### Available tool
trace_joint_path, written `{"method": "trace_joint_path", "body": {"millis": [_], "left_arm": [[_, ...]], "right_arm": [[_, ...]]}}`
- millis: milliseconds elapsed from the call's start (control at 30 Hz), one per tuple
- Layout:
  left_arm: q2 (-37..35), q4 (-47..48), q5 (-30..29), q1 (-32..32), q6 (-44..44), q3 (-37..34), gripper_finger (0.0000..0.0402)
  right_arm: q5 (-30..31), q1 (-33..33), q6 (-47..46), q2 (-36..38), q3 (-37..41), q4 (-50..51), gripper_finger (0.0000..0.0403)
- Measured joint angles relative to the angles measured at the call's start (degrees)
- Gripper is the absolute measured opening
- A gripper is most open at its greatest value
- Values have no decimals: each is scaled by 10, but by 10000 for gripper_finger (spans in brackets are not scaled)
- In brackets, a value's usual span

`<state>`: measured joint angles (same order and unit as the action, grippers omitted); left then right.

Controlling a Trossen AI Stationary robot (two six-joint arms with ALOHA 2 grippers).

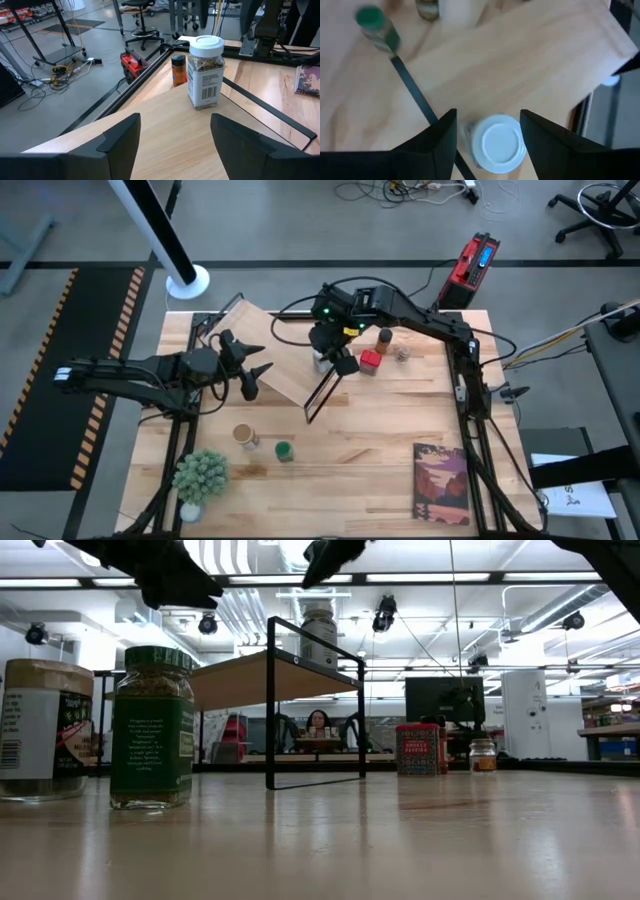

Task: Shelf spices
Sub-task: Put the white seasoning bottle on the shelf

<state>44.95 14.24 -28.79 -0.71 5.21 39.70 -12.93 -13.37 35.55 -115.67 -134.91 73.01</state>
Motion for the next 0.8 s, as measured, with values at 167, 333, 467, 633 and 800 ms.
{"method": "trace_joint_path", "body": {"millis": [167,333,467,633,800], "left_arm": [[-1,0,14,0,0,0,220],[-1,0,14,0,0,0,213],[-1,0,14,0,0,0,209],[-1,0,22,0,6,0,209],[-1,-1,29,0,19,0,218]], "right_arm": [[-22,1,-32,25,0,-7,205],[40,-1,-131,72,0,-6,210],[136,-8,-249,102,-1,25,206],[157,-20,-281,116,2,104,205],[230,-35,-303,107,38,146,214]]}}
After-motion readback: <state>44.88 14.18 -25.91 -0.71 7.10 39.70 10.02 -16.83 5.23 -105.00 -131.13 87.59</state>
